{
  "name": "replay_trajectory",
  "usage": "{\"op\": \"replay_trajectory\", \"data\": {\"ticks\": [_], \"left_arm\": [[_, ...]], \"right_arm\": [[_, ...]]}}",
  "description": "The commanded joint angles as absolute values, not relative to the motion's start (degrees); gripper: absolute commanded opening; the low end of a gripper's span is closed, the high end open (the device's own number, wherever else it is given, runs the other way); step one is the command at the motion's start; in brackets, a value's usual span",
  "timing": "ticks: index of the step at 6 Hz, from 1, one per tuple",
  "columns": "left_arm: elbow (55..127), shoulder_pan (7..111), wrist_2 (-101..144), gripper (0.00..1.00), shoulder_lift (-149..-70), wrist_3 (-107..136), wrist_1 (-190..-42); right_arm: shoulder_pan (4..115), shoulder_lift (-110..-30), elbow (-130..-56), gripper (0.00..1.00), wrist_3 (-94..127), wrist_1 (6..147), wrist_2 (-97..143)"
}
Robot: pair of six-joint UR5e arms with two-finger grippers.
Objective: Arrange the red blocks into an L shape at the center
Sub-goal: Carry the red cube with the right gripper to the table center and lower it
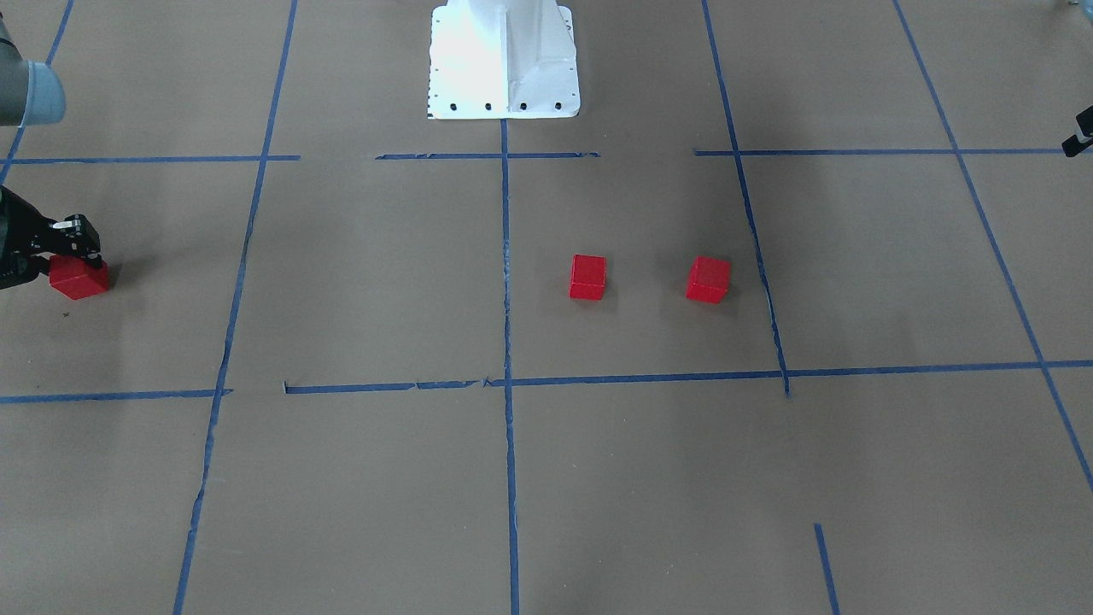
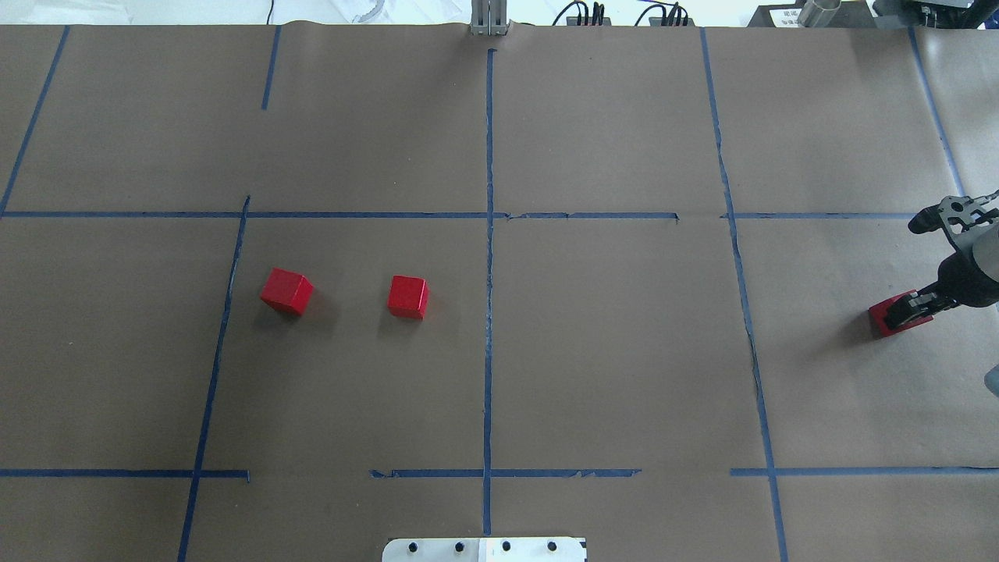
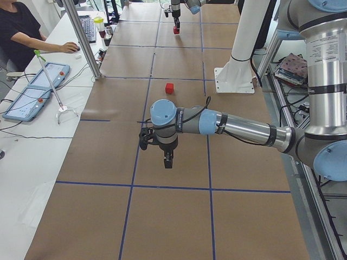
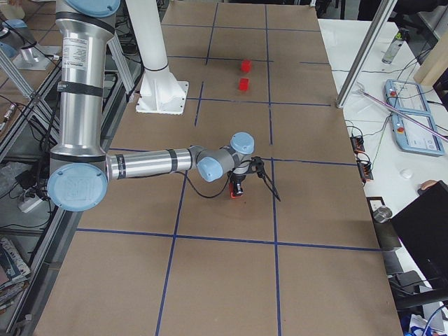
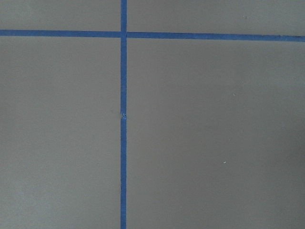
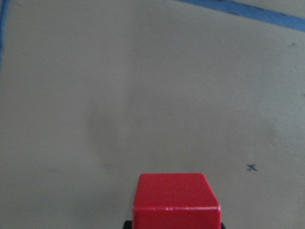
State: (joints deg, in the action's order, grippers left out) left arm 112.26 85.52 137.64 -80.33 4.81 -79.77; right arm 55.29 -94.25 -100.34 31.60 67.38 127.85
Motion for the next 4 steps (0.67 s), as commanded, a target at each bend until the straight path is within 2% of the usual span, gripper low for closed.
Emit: {"op": "replay_trajectory", "data": {"ticks": [1, 3, 4], "left_arm": [[112.76, 85.52, 137.55, 1.0, -80.51, 4.75, -79.8], [112.59, 85.52, 137.29, 1.0, -80.77, 4.83, -79.89], [112.5, 85.52, 137.29, 1.0, -80.77, 4.75, -79.89]], "right_arm": [[46.8, -83.56, -104.41, 0.0, 52.65, 67.76, 126.66], [36.17, -71.52, -104.33, 0.0, 64.87, 72.03, 121.74], [30.9, -64.06, -103.89, 0.0, 71.48, 78.94, 116.07]]}}
